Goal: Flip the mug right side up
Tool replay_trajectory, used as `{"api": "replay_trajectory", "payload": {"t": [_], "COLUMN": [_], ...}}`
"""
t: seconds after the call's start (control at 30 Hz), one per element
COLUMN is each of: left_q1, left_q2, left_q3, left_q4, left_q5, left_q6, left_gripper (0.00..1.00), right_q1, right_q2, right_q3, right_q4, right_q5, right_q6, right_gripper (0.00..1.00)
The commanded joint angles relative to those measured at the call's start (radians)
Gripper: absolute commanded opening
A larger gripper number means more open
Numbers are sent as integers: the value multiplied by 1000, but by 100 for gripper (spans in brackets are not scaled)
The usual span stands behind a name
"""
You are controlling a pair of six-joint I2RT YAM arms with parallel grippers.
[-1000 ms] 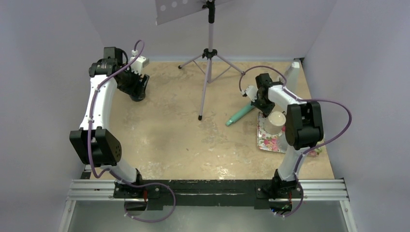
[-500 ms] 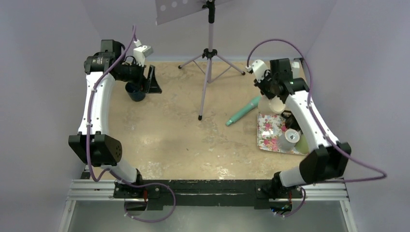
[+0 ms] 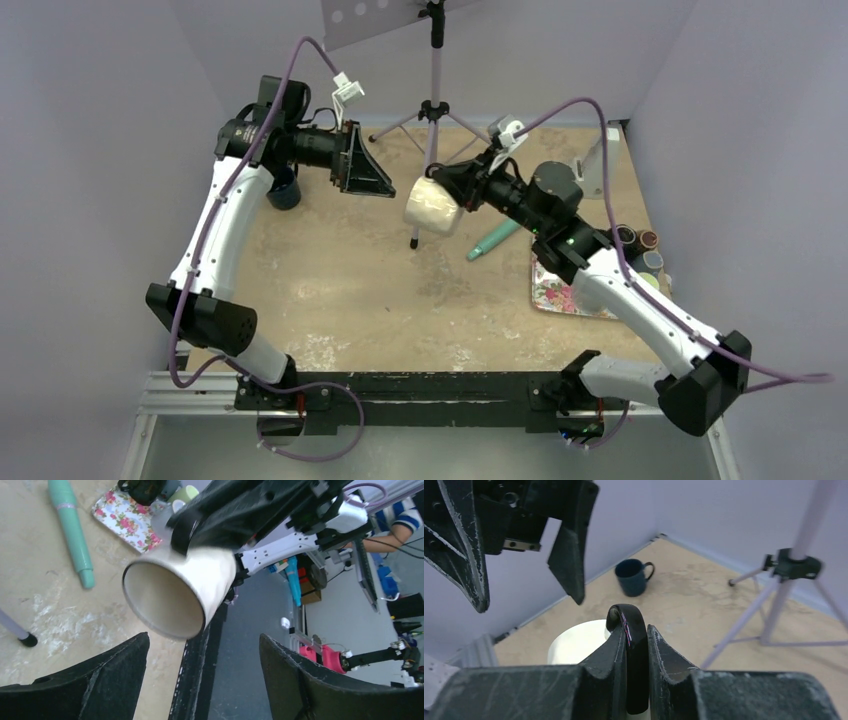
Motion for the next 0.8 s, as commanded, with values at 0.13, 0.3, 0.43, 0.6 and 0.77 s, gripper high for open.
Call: {"api": "replay_trajectory", "payload": {"t": [0.13,0.3,0.43,0.6,0.77], "left_q1": [-61,-66,-106,-118,-103], "left_q2": [-73,-81,-84,-92,-90], "left_q3": [-129,-162,-170,-158,18], "left_q4": [232,256,300,256,-148], "left_q5": [95,58,72,46,-450], "left_q6": [-223,-248,-290,-243,195], "left_gripper": [81,76,65,0,0], "right_q1": [67,74,84,90,84], "right_q2": [83,111,163,207,162], "right_q3": [49,61,75,93,142], "right_q4": [367,412,464,501,197], "right_q5": [18,22,33,24,172], "right_q6": [214,226,253,273,200], "right_gripper": [0,0,0,0,73]}}
